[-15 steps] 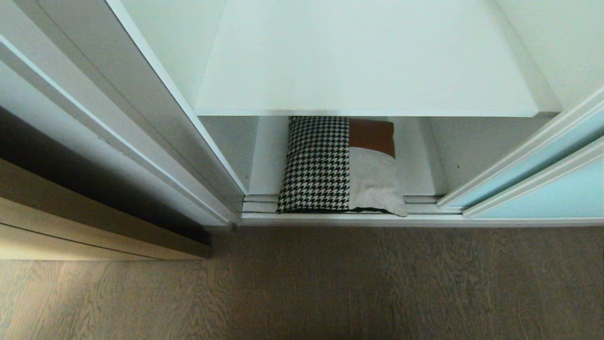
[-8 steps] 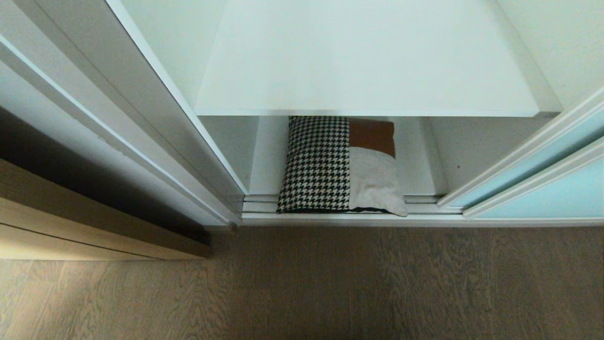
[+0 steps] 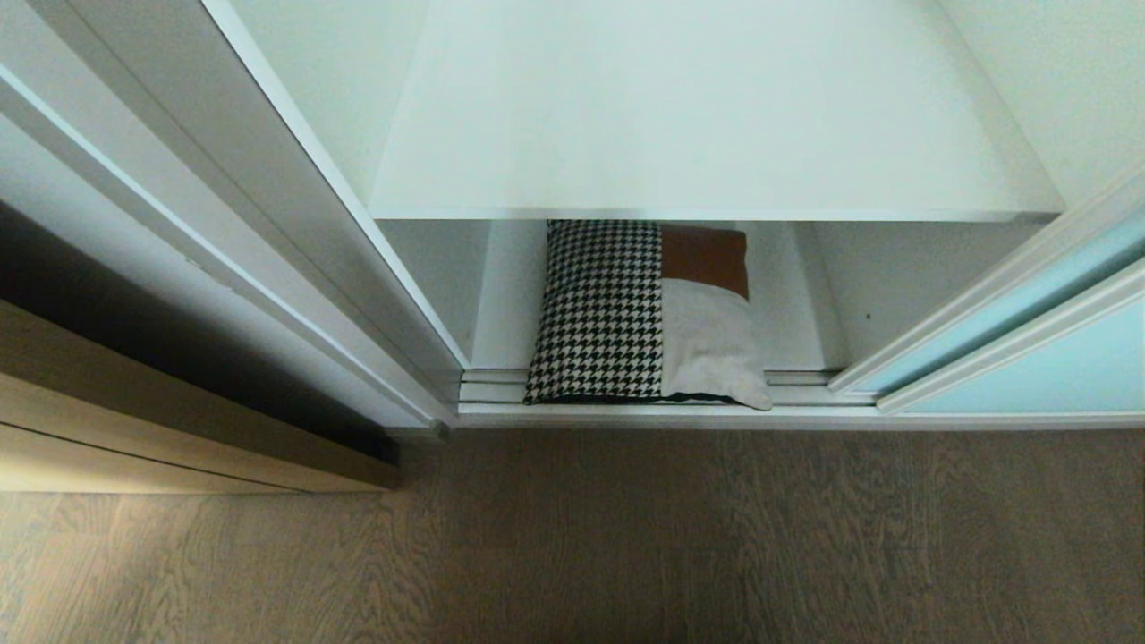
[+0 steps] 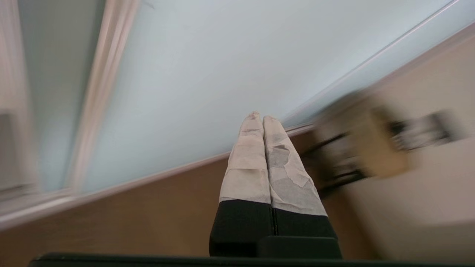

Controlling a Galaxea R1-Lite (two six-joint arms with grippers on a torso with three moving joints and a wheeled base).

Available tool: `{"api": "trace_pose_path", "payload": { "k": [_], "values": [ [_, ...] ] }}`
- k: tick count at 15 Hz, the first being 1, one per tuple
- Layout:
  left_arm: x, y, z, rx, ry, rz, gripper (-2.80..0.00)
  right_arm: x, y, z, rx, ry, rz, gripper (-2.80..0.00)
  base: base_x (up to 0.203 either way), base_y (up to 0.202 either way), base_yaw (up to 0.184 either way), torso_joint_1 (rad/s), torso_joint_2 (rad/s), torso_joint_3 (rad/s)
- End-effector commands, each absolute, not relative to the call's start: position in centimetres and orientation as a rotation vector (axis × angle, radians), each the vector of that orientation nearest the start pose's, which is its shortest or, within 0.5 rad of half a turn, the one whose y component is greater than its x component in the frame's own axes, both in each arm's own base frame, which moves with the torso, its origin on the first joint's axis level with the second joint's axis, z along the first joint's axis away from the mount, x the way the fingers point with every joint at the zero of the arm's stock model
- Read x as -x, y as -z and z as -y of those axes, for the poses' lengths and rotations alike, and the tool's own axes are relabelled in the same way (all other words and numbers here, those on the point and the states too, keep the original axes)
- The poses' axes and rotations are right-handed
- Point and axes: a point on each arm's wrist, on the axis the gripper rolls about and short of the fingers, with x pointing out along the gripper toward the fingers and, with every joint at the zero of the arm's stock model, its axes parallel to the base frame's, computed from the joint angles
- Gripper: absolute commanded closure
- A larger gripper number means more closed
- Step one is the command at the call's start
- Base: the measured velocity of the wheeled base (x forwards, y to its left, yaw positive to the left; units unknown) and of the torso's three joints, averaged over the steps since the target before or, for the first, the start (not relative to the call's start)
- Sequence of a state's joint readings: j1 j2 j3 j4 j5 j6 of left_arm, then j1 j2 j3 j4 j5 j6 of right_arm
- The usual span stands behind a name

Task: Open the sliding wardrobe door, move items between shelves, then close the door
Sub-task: Close the door

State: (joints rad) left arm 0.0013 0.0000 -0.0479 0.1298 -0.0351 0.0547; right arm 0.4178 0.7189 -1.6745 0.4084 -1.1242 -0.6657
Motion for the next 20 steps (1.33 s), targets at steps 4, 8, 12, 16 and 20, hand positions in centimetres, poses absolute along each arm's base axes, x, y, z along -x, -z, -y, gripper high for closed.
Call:
{"api": "trace_pose_path", "payload": {
  "k": [4,8,12,16,20],
  "values": [
    [2.7,-7.5,0.1,-0.054,0.036,-0.083,0.00,5.5,-43.5,1.4,0.442,0.870,0.100,0.00,0.000,0.000,0.000,0.000,0.00,0.000],
    [2.7,-7.5,0.1,-0.054,0.036,-0.083,0.00,3.1,-42.9,-0.3,0.478,0.848,0.089,0.00,0.000,0.000,0.000,0.000,0.00,0.000],
    [2.7,-7.5,0.1,-0.054,0.036,-0.083,0.00,2.4,-41.7,-1.7,0.445,0.828,0.043,0.00,0.000,0.000,0.000,0.000,0.00,0.000],
    [2.7,-7.5,0.1,-0.054,0.036,-0.083,0.00,2.5,-40.8,-2.2,0.346,0.763,0.057,0.00,0.000,0.000,0.000,0.000,0.00,0.000],
    [2.7,-7.5,0.1,-0.052,0.036,-0.083,0.00,3.8,-40.5,-2.9,0.198,0.730,0.056,0.00,0.000,0.000,0.000,0.000,0.00,0.000]
  ]
}}
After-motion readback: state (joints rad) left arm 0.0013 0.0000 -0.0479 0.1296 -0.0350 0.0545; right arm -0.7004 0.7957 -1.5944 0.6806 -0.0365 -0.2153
